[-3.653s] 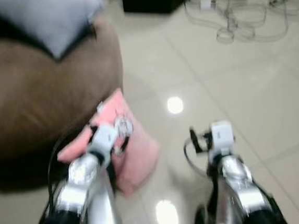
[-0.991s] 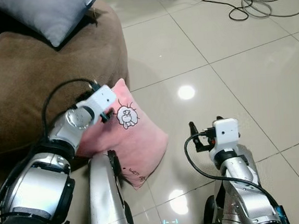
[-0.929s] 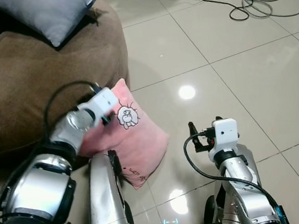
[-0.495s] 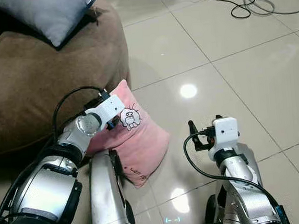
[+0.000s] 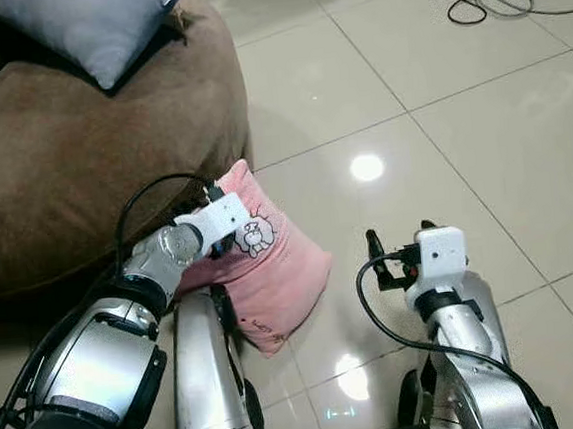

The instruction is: Move the pillow to the sofa from floor

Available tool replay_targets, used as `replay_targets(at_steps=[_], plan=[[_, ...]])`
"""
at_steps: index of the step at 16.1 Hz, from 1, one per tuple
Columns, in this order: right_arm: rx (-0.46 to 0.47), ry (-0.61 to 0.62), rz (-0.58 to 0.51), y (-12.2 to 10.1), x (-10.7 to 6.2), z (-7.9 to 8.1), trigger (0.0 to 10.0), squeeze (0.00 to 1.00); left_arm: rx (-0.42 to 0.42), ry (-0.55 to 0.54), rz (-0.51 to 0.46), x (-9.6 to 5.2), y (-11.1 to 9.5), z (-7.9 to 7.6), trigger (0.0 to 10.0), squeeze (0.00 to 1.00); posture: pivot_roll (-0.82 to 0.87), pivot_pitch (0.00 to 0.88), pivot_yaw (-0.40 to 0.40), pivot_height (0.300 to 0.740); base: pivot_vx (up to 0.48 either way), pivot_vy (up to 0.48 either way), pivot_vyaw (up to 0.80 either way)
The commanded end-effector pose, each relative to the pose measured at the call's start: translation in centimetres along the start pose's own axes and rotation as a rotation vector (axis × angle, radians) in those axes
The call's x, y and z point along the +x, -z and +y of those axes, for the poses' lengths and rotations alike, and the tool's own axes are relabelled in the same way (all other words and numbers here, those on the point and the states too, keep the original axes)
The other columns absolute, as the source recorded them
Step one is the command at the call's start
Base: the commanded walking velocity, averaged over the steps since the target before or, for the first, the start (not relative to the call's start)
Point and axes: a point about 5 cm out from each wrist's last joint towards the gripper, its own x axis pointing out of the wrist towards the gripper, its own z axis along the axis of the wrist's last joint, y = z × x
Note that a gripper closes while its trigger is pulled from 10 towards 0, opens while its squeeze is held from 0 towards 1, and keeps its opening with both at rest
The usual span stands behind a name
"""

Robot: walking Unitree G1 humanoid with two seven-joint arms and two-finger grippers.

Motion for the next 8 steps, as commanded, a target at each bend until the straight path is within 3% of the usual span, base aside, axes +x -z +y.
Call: replay_targets(at_steps=[1,3,8], plan=[[0.004,-0.002,0.014,0.01,-0.38,0.21,10.0,0.0,0.029,0.044,0.05,0.03,1.13,-1.2,10.0,0.0,0.01,0.237,0.116,0.415,0.0,0.0,0.0],[0.005,0.004,0.012,-0.09,-0.57,0.15,10.0,0.0,0.076,0.038,0.071,0.04,1.29,-1.26,10.0,0.0,0.0,0.236,0.118,0.415,0.0,0.0,0.0],[0.01,0.021,0.01,-0.44,-1.1,0.21,10.0,0.0,0.078,0.022,0.068,0.19,0.88,-1.36,10.0,0.0,-0.02,0.243,0.126,0.415,0.0,0.0,0.0]])
